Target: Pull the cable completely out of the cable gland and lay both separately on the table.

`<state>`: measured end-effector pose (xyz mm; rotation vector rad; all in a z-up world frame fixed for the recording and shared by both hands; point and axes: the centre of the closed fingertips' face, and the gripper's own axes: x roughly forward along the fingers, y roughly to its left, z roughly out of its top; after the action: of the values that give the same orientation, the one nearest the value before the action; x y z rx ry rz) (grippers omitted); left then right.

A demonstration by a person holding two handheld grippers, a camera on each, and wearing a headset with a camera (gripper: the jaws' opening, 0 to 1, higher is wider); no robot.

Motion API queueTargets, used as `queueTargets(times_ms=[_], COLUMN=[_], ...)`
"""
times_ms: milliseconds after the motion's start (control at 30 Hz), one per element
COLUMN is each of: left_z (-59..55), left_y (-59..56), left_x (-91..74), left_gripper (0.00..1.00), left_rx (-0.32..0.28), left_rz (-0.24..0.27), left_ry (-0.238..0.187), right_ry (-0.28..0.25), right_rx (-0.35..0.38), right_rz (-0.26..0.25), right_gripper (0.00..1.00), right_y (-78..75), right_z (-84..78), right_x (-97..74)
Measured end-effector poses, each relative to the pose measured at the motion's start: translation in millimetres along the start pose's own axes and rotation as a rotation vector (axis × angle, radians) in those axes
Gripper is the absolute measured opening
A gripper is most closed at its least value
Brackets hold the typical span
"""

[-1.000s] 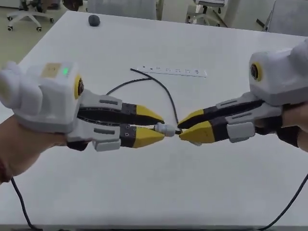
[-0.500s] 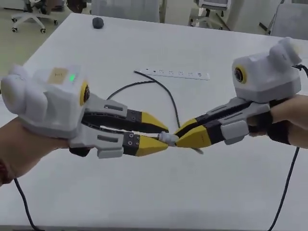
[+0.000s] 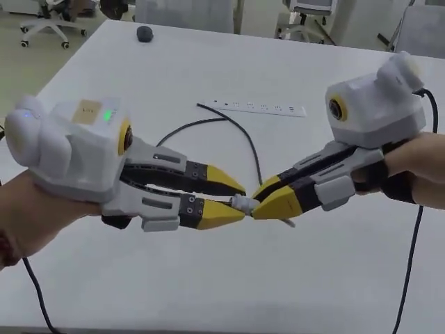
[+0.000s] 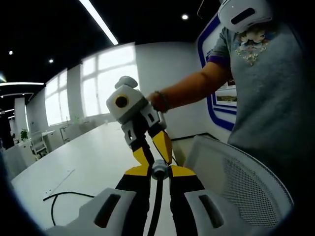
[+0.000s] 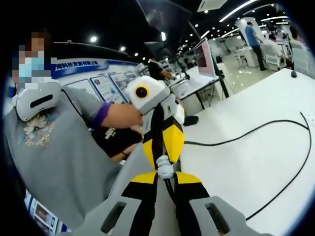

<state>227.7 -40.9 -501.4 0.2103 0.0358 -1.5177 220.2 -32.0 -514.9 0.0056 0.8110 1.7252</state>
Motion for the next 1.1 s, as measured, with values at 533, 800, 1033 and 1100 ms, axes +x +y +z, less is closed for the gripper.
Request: queueTargets(times_ms=[533,800,1033,1100], left_z=[-8.3,-12.1,-14.3,-14.4], left_y=[7.4,16.1,20.7,22.1], left_x=[2.1,0.1,-2.3,-3.3], left_gripper=[0.14,0.14,0.14,0.14], left_rx=[-0.063,-0.102,-0.153,-0.168], left_rz=[0.026,0.061,0.092,0.101], left_ry=[0.021,0.008,-0.009,-0.018], right_ry=[0.118,0.12,0.131,0.131], right_rx=[-0.207,-0.319,-0.441,-0.487], right_rz=[-0.162,-0.267,-0.37,-0.405], right_gripper=[0.06,0.06,0.06,0.06], right_y=[-6.8,-14.0,-18.4,-20.6], right_z=[-2.7,0.0,1.0,3.2], right_x=[0.2,-0.3,0.9,0.3])
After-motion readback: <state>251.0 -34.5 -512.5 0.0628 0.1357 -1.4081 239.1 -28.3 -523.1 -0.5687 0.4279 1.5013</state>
